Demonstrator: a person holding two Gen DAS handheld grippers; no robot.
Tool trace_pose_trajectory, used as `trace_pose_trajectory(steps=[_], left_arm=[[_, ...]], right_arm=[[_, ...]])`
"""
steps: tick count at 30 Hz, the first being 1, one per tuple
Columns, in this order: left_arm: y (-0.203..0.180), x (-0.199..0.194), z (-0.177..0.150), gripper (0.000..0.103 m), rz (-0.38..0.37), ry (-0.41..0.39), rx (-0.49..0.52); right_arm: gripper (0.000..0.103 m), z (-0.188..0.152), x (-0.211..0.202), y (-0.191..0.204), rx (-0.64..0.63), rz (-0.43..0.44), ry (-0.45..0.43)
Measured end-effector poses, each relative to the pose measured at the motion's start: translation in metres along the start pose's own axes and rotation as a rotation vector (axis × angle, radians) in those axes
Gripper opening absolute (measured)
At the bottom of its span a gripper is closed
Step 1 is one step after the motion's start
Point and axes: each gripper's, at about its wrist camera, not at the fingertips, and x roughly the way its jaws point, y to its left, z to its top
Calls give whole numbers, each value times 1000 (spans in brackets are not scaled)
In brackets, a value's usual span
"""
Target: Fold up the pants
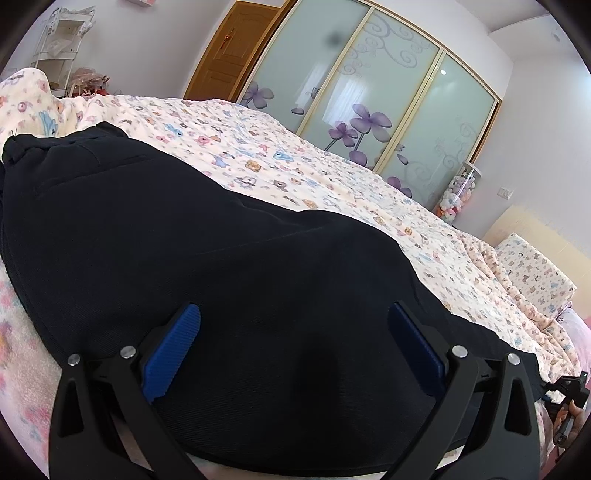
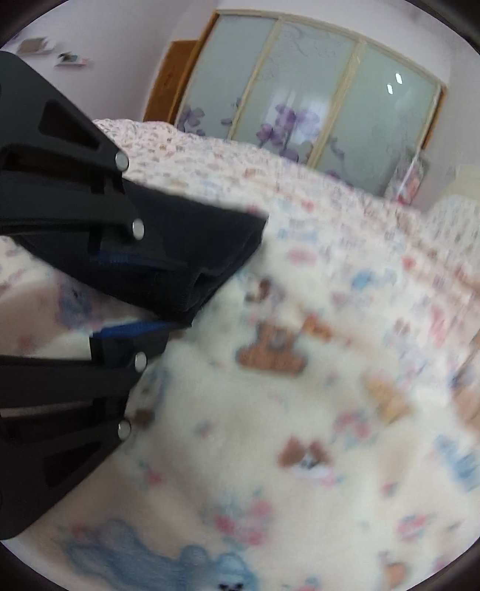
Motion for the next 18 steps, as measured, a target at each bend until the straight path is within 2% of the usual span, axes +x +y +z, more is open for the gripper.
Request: trace_pose_trajectory(steps=[3,6,8,12,16,18], left_arm=[[0,0,0,101,-4,-2,-2],[1,-1,1,101,-7,-3,-4],[1,-1,1,101,-9,-4,-5],[2,-1,1,101,-14,-6,-8],[3,-1,1,101,-17,-7,-9],[4,-1,1,101,-20,-7,-11]], right_arm=[[13,-8,-13,42,-144,68,-36],[13,-21,-16,91,-259,147,-27],[13,-41,-15,137,-351,228,1],[13,-92,-1,210,-459,387,114],[13,-177,37,276,-562,517,330],[13,-218,58,292,-604,532,431]])
